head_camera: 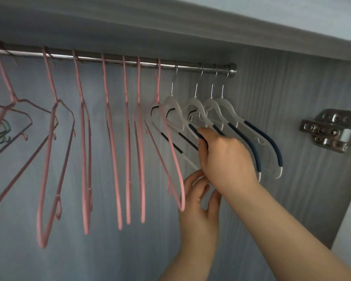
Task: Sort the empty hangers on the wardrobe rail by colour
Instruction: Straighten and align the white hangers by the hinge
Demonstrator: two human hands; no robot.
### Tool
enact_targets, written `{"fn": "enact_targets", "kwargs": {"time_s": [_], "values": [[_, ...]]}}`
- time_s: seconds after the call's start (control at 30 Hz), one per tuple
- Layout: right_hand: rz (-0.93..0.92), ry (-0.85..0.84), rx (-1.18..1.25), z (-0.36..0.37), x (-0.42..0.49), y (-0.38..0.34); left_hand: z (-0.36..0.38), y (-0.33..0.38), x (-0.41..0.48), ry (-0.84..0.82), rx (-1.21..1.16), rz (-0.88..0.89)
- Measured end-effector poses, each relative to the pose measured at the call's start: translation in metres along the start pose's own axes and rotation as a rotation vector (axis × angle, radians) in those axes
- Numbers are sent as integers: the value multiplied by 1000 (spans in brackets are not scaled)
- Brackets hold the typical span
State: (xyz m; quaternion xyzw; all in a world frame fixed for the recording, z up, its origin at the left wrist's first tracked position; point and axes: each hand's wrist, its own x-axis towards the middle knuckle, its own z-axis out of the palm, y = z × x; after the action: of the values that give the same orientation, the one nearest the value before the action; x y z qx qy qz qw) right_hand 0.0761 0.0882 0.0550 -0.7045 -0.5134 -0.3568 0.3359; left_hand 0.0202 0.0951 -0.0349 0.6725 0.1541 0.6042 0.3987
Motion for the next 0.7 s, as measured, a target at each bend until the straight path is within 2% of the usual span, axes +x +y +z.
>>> {"fn": "enact_targets", "kwargs": {"time_s": [0.2,0.4,0.5,0.7], "values": [[-22,32,185,-17,-3,16,2,-9,-3,28,-11,31],[74,-82,217,-17,-5,44,1,-15,-11,-7,-13,-3],[117,-141,212,-13,-5,45,4,-17,-16,-7,16,-4],[102,-103,86,-7,0,53,9,-18,-24,18,59,8]]}}
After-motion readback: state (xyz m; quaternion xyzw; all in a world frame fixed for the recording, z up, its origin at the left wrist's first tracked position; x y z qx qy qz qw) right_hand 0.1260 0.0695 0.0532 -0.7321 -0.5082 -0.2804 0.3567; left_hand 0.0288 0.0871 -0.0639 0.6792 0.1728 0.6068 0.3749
